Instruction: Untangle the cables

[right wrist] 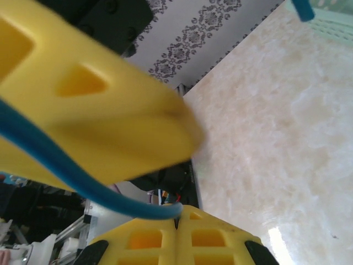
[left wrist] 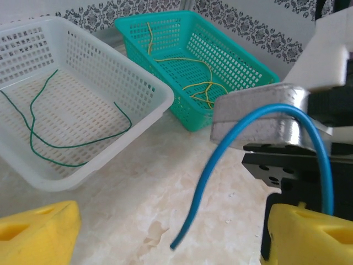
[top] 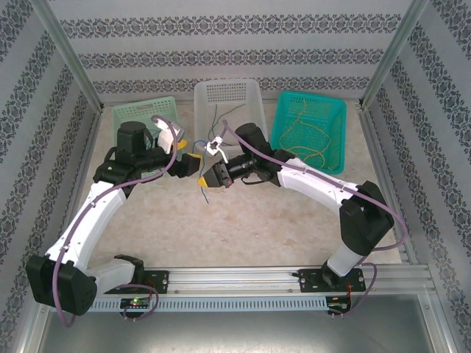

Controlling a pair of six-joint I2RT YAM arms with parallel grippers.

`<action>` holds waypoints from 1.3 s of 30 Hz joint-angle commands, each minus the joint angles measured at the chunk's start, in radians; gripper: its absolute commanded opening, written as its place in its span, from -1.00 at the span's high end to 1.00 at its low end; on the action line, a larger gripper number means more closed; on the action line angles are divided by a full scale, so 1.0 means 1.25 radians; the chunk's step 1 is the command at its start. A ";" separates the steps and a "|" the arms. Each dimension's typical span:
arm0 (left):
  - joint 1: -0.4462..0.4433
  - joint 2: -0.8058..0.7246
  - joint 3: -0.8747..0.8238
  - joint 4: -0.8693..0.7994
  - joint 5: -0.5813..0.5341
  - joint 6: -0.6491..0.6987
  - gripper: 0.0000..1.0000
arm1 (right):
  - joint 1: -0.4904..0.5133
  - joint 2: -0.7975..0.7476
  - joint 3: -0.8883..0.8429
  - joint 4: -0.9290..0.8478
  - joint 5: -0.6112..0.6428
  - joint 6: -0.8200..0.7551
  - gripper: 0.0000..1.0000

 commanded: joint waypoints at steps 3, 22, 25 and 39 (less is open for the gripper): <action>-0.013 0.012 0.042 -0.038 0.008 0.082 -0.17 | 0.009 0.008 0.029 -0.037 -0.102 -0.006 1.00; -0.061 -0.087 0.031 -0.357 -0.187 0.279 1.00 | -0.140 0.071 0.171 -0.961 0.318 -0.519 1.00; -0.103 -0.111 0.010 -0.391 -0.264 0.298 1.00 | -0.151 0.080 0.198 -0.991 0.405 -0.526 1.00; -0.257 -0.026 0.014 -0.448 -0.496 0.340 1.00 | -0.166 0.071 0.234 -1.014 0.536 -0.539 1.00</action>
